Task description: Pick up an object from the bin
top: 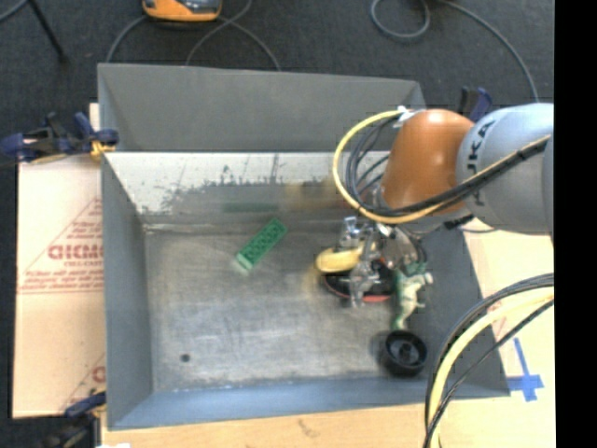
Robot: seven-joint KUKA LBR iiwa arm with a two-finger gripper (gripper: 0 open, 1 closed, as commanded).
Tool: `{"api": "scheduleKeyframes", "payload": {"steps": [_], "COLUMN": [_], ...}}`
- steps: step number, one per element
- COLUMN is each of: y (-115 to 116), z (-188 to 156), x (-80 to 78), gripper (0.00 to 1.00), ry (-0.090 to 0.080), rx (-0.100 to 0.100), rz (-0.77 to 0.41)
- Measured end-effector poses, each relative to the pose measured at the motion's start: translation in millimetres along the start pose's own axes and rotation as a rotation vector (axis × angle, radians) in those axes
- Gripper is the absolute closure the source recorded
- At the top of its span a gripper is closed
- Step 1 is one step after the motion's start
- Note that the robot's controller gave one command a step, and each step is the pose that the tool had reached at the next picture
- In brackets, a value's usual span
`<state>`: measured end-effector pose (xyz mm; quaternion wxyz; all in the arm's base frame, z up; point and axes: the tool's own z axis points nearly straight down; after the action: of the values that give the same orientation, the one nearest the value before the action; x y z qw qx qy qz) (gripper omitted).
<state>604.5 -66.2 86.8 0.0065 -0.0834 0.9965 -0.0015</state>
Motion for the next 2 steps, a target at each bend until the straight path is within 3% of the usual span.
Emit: {"api": "scheduleKeyframes", "payload": {"steps": [2], "y": [0.9], "z": [-2.8], "x": [7.3], "gripper": [1.00], "ry": [-0.010], "rx": [0.002], "rz": [0.001]}}
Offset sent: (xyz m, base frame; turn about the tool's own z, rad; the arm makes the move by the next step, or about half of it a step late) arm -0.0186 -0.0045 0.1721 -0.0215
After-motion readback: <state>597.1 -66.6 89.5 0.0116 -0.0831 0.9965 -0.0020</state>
